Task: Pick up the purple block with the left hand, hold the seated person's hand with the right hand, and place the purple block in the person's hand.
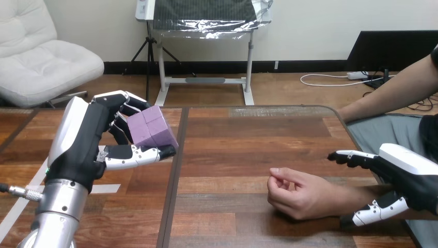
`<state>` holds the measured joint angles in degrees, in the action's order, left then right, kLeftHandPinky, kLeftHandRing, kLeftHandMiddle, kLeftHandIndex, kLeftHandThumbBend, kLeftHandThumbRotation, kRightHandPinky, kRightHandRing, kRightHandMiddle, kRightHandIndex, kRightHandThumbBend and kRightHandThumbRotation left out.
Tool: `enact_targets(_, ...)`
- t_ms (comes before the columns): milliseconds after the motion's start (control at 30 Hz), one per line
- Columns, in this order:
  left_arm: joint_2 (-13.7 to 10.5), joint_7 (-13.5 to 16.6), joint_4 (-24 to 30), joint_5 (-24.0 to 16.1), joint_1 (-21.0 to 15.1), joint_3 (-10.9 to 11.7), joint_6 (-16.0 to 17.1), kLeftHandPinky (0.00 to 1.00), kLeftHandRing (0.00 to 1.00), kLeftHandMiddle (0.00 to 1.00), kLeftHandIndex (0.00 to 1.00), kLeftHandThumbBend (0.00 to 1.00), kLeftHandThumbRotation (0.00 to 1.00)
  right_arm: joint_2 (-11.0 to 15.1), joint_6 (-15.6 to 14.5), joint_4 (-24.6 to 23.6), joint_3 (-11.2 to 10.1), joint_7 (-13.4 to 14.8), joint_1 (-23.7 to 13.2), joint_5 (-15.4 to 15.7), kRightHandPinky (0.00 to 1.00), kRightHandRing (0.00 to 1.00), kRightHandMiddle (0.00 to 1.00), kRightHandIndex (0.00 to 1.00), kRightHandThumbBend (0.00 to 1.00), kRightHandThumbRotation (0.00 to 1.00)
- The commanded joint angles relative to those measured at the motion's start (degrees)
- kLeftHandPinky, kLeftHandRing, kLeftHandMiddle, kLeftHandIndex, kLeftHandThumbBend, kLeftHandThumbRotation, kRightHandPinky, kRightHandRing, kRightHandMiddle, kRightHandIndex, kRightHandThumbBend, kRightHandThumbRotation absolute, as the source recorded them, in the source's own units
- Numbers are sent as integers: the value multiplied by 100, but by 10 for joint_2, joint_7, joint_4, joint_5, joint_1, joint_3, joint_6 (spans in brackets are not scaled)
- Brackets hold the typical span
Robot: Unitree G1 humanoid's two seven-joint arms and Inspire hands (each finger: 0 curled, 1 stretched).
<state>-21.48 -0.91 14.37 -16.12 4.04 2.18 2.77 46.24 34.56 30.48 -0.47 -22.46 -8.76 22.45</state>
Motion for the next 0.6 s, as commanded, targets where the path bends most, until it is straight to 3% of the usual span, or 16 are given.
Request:
enact_targets(0, 5, 2, 23, 6, -25, 14, 14, 30, 36, 40, 44, 58, 0, 28, 2, -1, 6, -4, -42, 2, 88, 87, 88, 90, 100, 36)
enact_targets(567, 5, 2, 16, 7, -29, 14, 19, 29, 35, 40, 44, 58, 0, 34, -3, 12, 25, -14, -44, 18, 89, 87, 87, 88, 100, 25)
